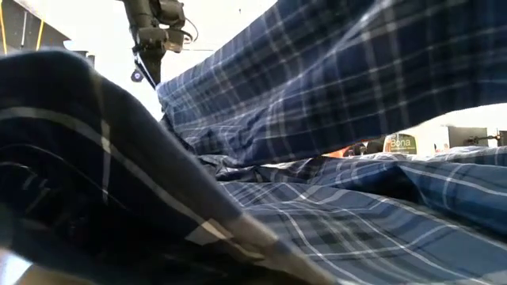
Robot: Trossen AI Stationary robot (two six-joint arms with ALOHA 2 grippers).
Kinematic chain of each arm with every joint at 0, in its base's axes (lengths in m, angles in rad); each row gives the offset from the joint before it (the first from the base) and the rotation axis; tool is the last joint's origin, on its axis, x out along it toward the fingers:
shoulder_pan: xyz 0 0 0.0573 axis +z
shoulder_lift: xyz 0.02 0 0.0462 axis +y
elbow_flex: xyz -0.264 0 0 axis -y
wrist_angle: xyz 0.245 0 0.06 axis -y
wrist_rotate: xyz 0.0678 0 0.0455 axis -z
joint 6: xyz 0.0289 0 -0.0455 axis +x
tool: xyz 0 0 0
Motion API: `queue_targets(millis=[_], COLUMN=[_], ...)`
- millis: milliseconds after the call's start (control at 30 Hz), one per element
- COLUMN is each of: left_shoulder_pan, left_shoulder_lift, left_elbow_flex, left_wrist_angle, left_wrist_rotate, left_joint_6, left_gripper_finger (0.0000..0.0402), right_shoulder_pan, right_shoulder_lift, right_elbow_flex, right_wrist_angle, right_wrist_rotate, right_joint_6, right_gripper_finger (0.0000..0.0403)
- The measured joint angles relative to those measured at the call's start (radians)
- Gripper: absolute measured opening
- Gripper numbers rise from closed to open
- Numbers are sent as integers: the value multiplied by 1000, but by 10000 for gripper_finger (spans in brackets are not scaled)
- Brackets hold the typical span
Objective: Fold Laundry from Bin
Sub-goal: Fold the blue checkered long sleeve
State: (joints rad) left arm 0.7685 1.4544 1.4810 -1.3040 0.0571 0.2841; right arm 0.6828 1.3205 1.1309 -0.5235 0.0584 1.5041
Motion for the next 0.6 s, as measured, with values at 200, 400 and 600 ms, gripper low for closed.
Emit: queue_targets(millis=[200, 400, 600], left_shoulder_pan=[-6, -45, -108], left_shoulder_lift=[-9, -9, -11], left_elbow_flex=[-160, -342, -369], left_wrist_angle=[22, 242, 309], left_wrist_rotate=[22, 8, -14], left_joint_6=[84, 92, 122], left_gripper_finger=[182, 184, 184], right_shoulder_pan=[70, 175, 280], right_shoulder_lift=[0, 0, 0], right_elbow_flex=[0, -1, -1], right_wrist_angle=[-42, -106, -146], right_wrist_rotate=[38, 121, 137], right_joint_6=[118, 292, 497], right_gripper_finger=[0, 0, 0])
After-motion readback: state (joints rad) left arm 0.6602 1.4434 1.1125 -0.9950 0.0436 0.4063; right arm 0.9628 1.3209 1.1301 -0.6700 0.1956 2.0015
